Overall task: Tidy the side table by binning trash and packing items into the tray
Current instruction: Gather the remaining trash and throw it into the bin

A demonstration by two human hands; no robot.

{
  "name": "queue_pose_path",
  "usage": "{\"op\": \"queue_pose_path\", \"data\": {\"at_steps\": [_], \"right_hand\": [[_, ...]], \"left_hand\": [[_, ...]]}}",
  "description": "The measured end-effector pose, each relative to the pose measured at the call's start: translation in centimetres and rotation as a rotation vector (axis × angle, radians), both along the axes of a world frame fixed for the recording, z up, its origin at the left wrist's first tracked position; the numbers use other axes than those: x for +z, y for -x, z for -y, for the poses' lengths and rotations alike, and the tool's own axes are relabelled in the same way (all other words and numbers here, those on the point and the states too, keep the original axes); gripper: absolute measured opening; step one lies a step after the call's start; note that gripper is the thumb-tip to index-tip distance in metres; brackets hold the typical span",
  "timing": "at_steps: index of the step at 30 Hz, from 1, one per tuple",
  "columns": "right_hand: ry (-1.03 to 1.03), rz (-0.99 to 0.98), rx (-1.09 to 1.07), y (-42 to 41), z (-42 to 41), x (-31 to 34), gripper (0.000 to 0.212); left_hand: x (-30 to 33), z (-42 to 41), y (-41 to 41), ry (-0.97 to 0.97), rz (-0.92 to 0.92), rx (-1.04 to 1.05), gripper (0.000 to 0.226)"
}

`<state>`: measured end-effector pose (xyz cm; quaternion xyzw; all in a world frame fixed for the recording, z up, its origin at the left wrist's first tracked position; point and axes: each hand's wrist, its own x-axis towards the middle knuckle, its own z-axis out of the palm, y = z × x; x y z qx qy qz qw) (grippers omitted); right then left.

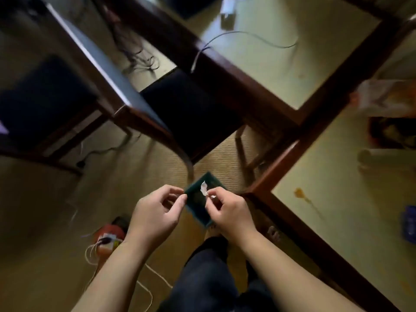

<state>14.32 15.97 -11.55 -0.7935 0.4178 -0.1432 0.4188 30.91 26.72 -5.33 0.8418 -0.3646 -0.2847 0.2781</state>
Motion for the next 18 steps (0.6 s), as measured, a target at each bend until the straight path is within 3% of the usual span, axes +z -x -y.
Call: {"op": "queue_pose_path", "data": {"at_steps": [5,12,18], "right_hand": [[-0.323,-0.386,0.009,-3.1,-1.2,-11.2,0.012],[-0.339,-0.585,0.060,-5.3,-0.1,-21.6,0.016],[-0.397,-0.669,0.136,-5.4,1.4,-25.3,0.029]], "left_hand": [[-4.2,-3.1,-1.2,-0.049,-0.034,0.041,0.010],[-10.0,-4.0,-0.9,-0.129,-0.008,-0.076,0.027],[-11.0,-4.9,-0.1,-0.164,-0.020,-0.087,0.029]]}}
